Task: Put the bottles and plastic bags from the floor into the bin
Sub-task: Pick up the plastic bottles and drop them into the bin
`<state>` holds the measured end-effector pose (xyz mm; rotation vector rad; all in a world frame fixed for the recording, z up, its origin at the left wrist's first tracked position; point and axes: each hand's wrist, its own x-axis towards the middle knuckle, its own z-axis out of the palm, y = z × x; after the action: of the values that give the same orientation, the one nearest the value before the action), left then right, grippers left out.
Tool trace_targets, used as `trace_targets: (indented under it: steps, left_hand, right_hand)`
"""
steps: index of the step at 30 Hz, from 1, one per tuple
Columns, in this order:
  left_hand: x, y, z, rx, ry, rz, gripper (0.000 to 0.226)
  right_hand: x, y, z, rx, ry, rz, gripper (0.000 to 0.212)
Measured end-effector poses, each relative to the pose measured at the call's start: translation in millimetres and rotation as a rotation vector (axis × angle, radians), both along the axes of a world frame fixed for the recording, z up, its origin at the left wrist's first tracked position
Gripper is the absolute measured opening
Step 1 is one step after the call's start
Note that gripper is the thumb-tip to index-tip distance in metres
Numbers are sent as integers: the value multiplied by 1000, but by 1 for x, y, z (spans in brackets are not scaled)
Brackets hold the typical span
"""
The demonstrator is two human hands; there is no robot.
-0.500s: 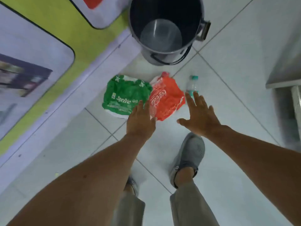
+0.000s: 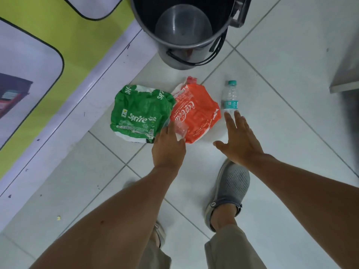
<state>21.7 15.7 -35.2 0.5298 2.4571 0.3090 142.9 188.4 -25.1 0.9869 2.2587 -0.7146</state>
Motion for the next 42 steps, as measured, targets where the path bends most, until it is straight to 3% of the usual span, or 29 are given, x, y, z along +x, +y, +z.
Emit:
trace_targets:
  steps: [4, 9, 14, 19, 21, 24, 32, 37, 42]
  left_hand:
    - [-29, 25, 24, 76, 43, -154, 64]
    - [-74, 59, 26, 27, 153, -449, 63]
    - [-87, 67, 1, 49, 254, -637, 66]
    - [-84, 58, -24, 109, 254, -644, 65]
    - [-80, 54, -24, 122, 245, -639, 64]
    - [-78, 48, -7, 108, 219, -629, 66]
    - [-84, 54, 111, 163, 180, -519, 72]
    - [-118, 60, 184, 200, 187, -447, 70]
    - [-149, 51, 201, 207, 179, -354, 67]
  right_hand:
    - [-14, 16, 9, 18, 24, -45, 95]
    - [-39, 34, -2, 43, 68, -159, 82]
    - [-57, 38, -34, 103, 94, -433, 86]
    - [-53, 34, -60, 165, 100, -507, 72]
    - [-48, 33, -59, 180, 111, -504, 59]
    - [-40, 27, -39, 187, 112, -486, 58]
    - [-38, 21, 83, 239, 190, -316, 69]
    - [-96, 44, 159, 282, 243, -203, 65]
    - [-172, 59, 175, 283, 236, -28, 65]
